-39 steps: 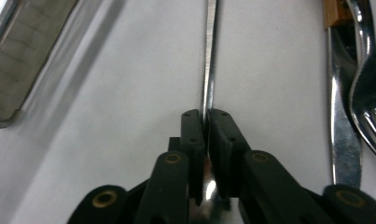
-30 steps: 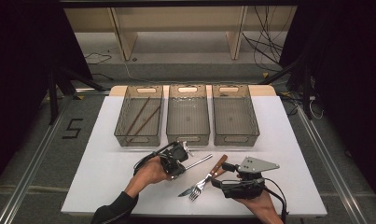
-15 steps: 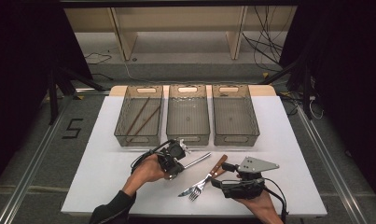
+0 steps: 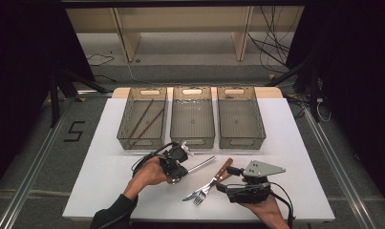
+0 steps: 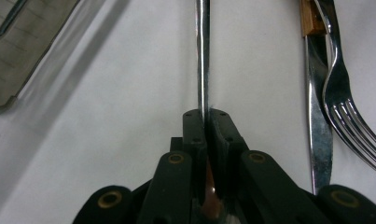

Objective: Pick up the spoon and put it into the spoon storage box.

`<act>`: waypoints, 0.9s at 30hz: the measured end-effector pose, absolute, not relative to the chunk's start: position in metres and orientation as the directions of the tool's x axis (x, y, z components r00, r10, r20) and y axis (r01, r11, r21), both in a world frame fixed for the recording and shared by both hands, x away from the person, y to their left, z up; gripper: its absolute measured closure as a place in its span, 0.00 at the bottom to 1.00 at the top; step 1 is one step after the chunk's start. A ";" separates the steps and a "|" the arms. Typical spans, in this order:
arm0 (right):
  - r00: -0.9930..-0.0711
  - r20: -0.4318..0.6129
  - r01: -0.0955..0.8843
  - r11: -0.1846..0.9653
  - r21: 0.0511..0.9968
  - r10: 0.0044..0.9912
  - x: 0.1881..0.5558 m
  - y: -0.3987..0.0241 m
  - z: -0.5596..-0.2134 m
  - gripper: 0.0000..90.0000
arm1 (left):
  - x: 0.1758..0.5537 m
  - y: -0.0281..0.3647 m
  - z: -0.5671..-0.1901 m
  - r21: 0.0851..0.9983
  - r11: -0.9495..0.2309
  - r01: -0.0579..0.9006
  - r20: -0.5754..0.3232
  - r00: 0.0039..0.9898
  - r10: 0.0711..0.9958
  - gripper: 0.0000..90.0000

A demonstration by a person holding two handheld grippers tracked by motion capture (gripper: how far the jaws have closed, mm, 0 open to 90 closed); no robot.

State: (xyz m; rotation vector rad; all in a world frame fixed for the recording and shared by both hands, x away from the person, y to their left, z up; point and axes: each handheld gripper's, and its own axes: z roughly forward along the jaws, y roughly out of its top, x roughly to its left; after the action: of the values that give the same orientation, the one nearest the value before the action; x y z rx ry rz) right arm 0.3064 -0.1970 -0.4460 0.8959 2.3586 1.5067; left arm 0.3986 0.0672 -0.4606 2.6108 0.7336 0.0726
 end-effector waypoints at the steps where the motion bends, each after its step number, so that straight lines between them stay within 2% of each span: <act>1: -0.795 0.147 0.381 0.296 0.876 0.588 0.306 -0.197 -0.446 0.34 | 0.399 0.067 -0.461 0.415 -0.770 0.486 -0.064 0.859 0.508 0.95; 14: -0.794 0.149 0.381 0.292 0.877 0.589 0.306 -0.197 -0.445 0.34 | 0.396 0.075 -0.445 0.453 -0.752 0.479 -0.070 0.860 0.505 0.95; 27: -0.791 0.151 0.382 0.286 0.879 0.593 0.306 -0.199 -0.445 0.34 | 0.402 0.097 -0.405 0.560 -0.673 0.483 -0.076 0.839 0.539 0.95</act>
State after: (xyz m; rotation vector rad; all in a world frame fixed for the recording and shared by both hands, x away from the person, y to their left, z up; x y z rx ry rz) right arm 0.3062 -0.1991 -0.4450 0.9051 2.3470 1.5138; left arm 0.4017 0.0971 -0.4051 2.4340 0.7450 0.1269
